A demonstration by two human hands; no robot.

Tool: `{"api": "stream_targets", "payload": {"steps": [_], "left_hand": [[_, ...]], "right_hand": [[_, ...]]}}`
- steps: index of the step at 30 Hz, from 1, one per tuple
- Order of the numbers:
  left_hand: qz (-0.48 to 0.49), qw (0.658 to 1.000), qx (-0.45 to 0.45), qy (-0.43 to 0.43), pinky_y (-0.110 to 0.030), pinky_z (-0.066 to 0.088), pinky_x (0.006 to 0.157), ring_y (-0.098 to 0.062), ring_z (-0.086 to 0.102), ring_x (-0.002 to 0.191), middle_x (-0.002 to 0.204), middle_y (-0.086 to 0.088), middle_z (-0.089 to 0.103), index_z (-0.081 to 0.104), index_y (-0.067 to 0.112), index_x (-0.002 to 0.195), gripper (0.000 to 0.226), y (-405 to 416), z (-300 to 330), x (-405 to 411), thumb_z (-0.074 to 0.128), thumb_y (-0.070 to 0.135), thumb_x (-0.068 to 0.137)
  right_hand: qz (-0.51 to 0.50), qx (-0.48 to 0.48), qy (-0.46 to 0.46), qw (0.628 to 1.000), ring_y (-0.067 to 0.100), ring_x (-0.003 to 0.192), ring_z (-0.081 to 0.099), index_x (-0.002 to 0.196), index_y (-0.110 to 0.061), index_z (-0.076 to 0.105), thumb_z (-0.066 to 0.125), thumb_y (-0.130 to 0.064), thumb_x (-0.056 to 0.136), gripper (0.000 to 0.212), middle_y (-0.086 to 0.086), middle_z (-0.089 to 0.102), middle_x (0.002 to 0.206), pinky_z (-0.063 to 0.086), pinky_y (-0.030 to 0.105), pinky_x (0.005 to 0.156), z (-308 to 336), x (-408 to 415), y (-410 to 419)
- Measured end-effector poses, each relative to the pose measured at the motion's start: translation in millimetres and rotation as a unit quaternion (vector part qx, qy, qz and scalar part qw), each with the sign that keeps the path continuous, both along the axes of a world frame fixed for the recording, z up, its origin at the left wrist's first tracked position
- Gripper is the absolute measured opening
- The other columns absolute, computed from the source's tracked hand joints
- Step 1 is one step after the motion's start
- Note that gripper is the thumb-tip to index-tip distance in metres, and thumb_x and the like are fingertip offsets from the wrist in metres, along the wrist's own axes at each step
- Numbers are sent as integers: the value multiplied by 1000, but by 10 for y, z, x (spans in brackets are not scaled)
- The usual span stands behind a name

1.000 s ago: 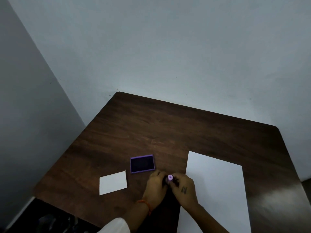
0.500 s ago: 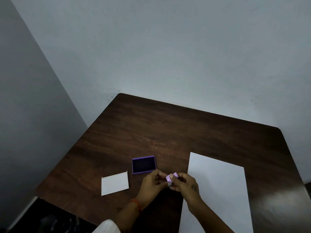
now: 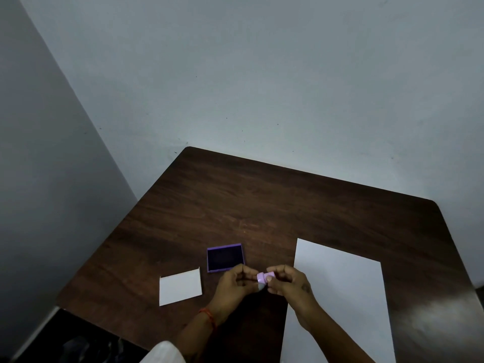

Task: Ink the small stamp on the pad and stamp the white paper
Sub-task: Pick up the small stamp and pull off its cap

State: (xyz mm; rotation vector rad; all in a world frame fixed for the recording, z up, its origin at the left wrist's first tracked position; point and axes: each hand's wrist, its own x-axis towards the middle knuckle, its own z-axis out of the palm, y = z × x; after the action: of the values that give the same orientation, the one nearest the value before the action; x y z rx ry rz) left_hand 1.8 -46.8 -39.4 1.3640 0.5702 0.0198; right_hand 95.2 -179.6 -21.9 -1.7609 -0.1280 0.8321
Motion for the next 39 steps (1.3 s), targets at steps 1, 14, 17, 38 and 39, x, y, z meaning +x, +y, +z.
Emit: {"api": "stream_targets", "payload": {"steps": [1, 14, 17, 38, 39], "left_hand": [[0, 1000, -2, 2, -35, 55, 89, -22, 69, 97, 102, -11, 72, 65, 7, 97, 26, 5, 4, 1, 75, 8, 73], [-21, 1000, 4, -5, -32, 53, 91, -16, 68, 100, 106, -4, 73, 69, 17, 102, 27, 3, 4, -17, 72, 9, 77], [-19, 1000, 10, 2, -34, 53, 91, -17, 68, 100, 105, -4, 73, 70, 18, 99, 25, 8, -14, -8, 72, 10, 76], [13, 936, 350, 40, -9, 44, 76, 2, 56, 93, 114, 12, 57, 58, 36, 102, 35, 137, -93, -143, 73, 18, 75], [46, 922, 381, 39, -11, 43, 79, 1, 55, 95, 114, 12, 57, 58, 37, 103, 37, 208, -72, -162, 73, 19, 75]], "right_hand": [[5, 5, 6, 1000, 18, 88, 68, 93, -20, 65, 73, -22, 77, 18, 7, 69, 100, 58, 23, 73, 7, 5, -1], [-1, 15, -16, 1000, 14, 78, 71, 81, -23, 68, 74, -20, 76, 8, 6, 73, 90, 56, 13, 62, 32, 19, -27], [-6, 26, -3, 1000, 16, 82, 70, 82, -22, 69, 74, -19, 76, 8, 6, 73, 90, 57, 16, 66, 30, 38, -39], [-110, 222, 350, 903, 22, 78, 74, 104, 2, 65, 54, 5, 85, 22, 16, 76, 90, 61, 27, 59, 64, 183, -87], [-103, 219, 346, 907, 22, 80, 74, 103, 1, 65, 54, 6, 85, 22, 15, 76, 91, 61, 26, 61, 77, 182, -50]]}}
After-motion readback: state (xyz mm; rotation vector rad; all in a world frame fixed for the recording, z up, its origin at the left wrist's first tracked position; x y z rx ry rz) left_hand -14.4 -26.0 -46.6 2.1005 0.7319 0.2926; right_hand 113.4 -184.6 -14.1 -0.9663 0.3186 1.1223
